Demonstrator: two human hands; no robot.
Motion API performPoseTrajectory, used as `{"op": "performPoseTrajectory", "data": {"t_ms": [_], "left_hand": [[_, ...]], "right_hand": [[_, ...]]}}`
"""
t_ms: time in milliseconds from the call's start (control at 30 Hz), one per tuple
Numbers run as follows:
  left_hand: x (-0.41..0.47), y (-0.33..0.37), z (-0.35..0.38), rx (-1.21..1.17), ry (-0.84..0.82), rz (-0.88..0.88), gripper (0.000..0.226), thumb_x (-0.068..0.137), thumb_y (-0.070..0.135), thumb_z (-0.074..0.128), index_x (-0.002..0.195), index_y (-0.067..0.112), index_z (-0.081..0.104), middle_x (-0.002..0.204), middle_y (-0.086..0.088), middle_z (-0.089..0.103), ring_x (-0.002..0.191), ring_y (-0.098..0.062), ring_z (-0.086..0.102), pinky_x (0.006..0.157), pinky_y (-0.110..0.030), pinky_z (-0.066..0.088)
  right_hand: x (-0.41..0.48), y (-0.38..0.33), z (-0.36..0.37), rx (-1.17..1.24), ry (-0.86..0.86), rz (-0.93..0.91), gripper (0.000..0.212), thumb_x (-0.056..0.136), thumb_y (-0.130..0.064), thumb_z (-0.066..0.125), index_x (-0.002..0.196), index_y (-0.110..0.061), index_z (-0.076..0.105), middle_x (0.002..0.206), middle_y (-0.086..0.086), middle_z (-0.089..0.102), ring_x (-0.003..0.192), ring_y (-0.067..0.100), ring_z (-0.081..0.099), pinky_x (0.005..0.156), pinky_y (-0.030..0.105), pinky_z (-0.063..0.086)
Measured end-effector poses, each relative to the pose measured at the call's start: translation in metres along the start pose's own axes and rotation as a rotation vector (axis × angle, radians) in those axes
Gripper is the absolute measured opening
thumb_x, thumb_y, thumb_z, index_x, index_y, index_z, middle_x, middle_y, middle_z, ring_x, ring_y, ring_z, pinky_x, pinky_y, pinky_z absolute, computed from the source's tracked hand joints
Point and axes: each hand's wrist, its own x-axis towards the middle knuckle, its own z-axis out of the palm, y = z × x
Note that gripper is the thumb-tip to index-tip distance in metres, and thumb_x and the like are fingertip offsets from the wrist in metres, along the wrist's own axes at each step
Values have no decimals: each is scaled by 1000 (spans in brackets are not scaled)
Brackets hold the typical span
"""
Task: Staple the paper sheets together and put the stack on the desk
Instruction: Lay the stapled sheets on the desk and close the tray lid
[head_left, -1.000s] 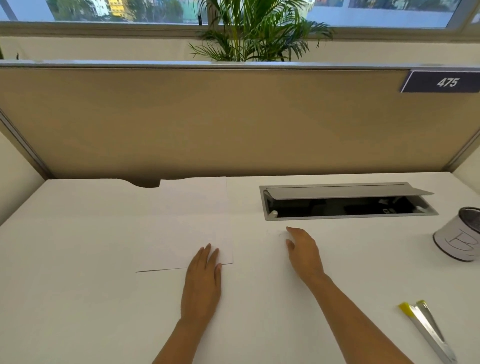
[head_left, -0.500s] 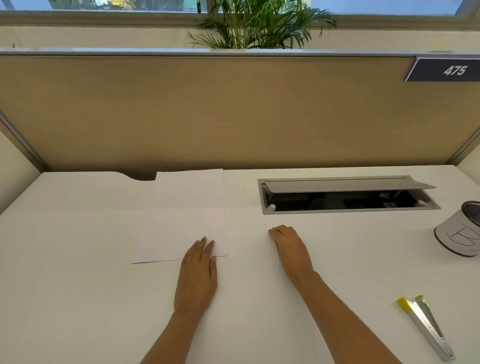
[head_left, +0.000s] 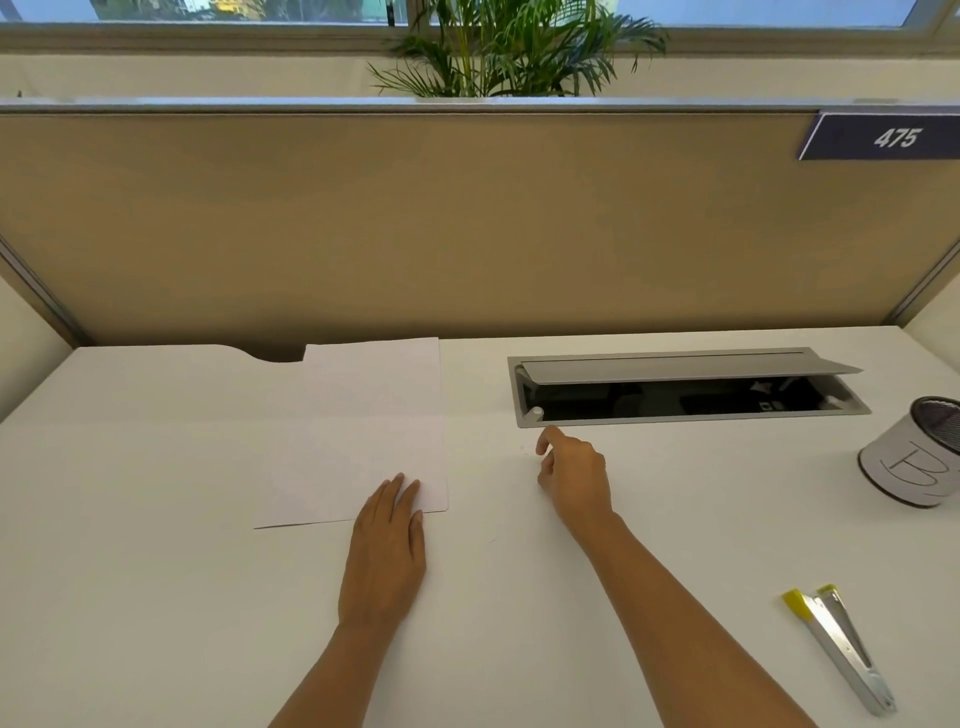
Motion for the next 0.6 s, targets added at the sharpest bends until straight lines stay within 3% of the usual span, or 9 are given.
{"op": "performPoseTrajectory", "data": {"t_ms": [200,267,433,600], "left_hand": [[0,2,-1,-7,0,-4,44,97,29,29,138,20,44,149,4,37,140,-15,29,113,-23,15],[0,3,-2,-12,3,2,47,96,30,27,138,20,45,149,3,38,140,-16,30,114,-25,17],[-2,5,-4,11,-1,8,57,91,38,19,136,16,47,147,-1,42,138,-19,33,114,-29,22],[-4,5,-1,82,10,43,63,95,38,13,125,8,59,133,-9,57,125,-28,52,106,-37,37]], "right_hand": [[-7,10,-10,425,34,239,20,78,-3,68,93,-12,57,82,9,69,72,18,61,71,23,48],[-10,13,-15,606,32,329,21,78,-9,71,93,-15,56,83,7,67,74,17,60,68,22,46],[-10,17,-32,973,27,574,25,75,-17,75,90,-23,56,88,3,66,92,20,64,79,28,41],[-9,28,-70,1124,103,589,25,76,-12,74,88,-21,54,85,4,67,87,18,66,92,30,36]]}}
